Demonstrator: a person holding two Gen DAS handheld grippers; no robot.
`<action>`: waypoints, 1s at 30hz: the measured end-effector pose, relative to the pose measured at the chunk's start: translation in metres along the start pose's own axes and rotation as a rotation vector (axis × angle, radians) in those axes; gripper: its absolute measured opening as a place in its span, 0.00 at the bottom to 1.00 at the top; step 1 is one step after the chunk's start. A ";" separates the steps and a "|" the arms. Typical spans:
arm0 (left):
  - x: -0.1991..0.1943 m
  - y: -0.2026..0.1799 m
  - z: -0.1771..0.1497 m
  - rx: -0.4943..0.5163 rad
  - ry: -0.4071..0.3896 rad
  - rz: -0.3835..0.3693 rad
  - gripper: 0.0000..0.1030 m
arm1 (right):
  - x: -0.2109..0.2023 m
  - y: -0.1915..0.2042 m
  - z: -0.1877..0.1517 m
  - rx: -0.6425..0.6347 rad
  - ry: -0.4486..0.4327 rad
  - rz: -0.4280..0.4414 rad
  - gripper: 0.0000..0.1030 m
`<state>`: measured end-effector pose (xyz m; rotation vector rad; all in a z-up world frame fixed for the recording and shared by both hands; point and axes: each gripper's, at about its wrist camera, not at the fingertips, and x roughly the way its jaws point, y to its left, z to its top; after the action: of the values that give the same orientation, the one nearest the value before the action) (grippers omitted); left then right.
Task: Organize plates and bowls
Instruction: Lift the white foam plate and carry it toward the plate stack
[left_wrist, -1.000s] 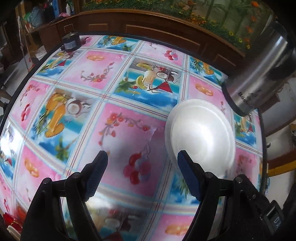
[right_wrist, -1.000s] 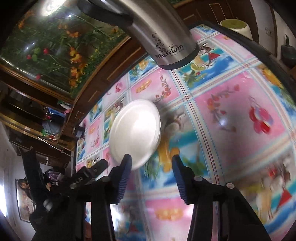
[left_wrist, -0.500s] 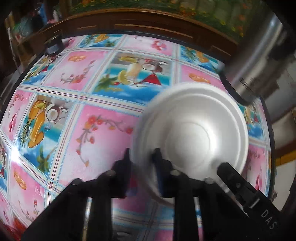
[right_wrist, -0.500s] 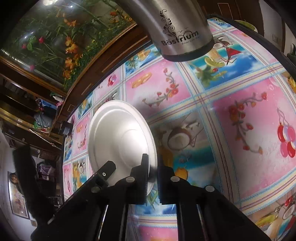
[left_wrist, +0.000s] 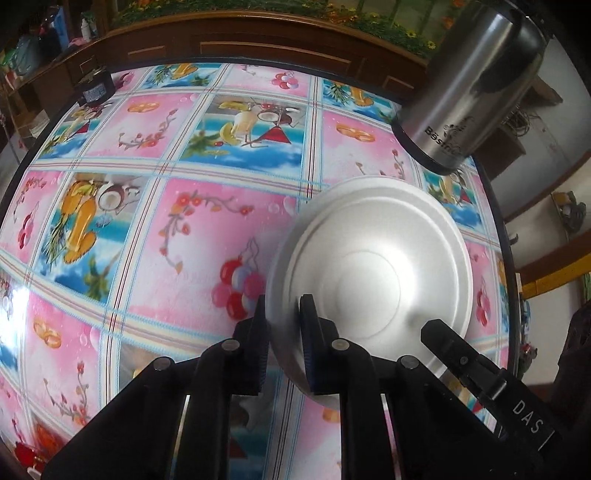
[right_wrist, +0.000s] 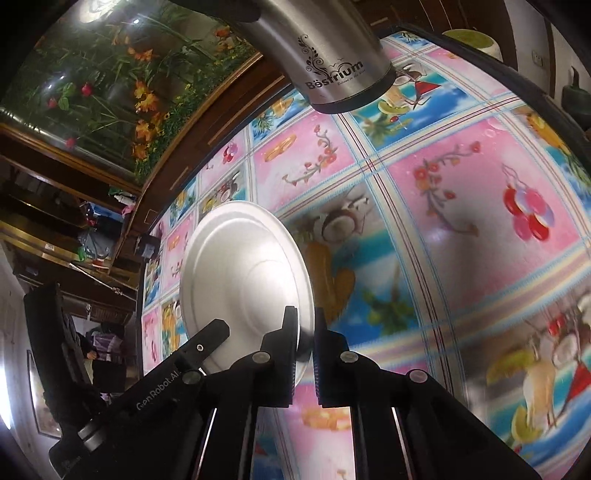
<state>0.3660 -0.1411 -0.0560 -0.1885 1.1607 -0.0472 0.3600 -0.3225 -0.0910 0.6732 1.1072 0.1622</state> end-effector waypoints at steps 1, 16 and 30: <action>-0.004 0.002 -0.004 -0.002 0.004 -0.012 0.12 | -0.003 0.000 -0.003 0.001 0.002 0.002 0.07; -0.067 0.028 -0.069 -0.006 -0.003 -0.092 0.10 | -0.064 0.012 -0.080 -0.064 -0.029 0.032 0.08; -0.110 0.044 -0.133 0.000 -0.064 -0.075 0.11 | -0.105 0.017 -0.147 -0.114 -0.049 0.062 0.08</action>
<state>0.1973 -0.0992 -0.0148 -0.2324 1.0900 -0.1064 0.1883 -0.2935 -0.0407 0.6065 1.0233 0.2585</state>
